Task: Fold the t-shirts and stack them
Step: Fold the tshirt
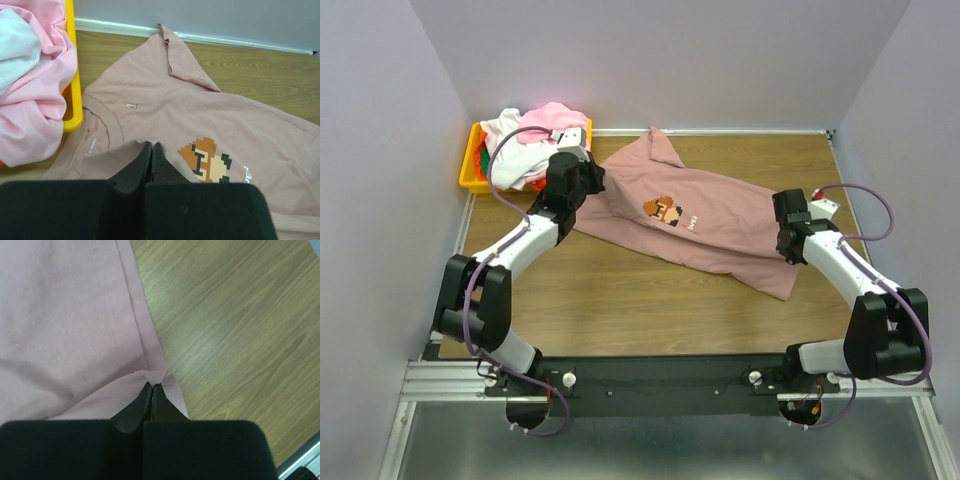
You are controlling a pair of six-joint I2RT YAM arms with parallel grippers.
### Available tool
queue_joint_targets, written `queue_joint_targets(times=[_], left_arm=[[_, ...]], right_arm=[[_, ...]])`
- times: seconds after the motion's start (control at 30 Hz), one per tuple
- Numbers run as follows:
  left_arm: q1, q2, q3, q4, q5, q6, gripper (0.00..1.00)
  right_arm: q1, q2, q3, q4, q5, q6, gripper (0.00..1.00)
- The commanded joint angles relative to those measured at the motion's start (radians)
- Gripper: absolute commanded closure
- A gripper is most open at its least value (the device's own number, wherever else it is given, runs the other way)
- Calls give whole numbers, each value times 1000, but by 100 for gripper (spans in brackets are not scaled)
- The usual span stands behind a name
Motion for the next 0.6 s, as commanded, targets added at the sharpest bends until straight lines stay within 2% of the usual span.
queue_joint_targets(times=[0.0,0.3,0.33,0.37,0.4,0.43,0.47,0.5,0.57], left_arm=[[2,53,60,43,25,29,100],[4,170,160,5,21,35,100],[4,179,172,-3,16,35,98],[4,195,194,-9,16,35,86],[4,201,201,-10,16,35,65],[4,202,208,-12,15,32,30],[4,202,215,-12,10,31,19],[2,199,215,-14,5,31,8],[2,183,197,-4,-4,20,5]], right_arm=[[-15,28,27,32,81,-6,100],[-29,103,47,81,90,-26,99],[-29,110,51,84,90,-31,95],[-27,123,68,86,89,-41,69],[-29,129,77,89,84,-48,54],[-27,132,89,89,81,-55,40],[-29,132,109,89,69,-74,25],[-27,127,119,89,60,-78,21],[-27,105,122,90,32,-87,15]])
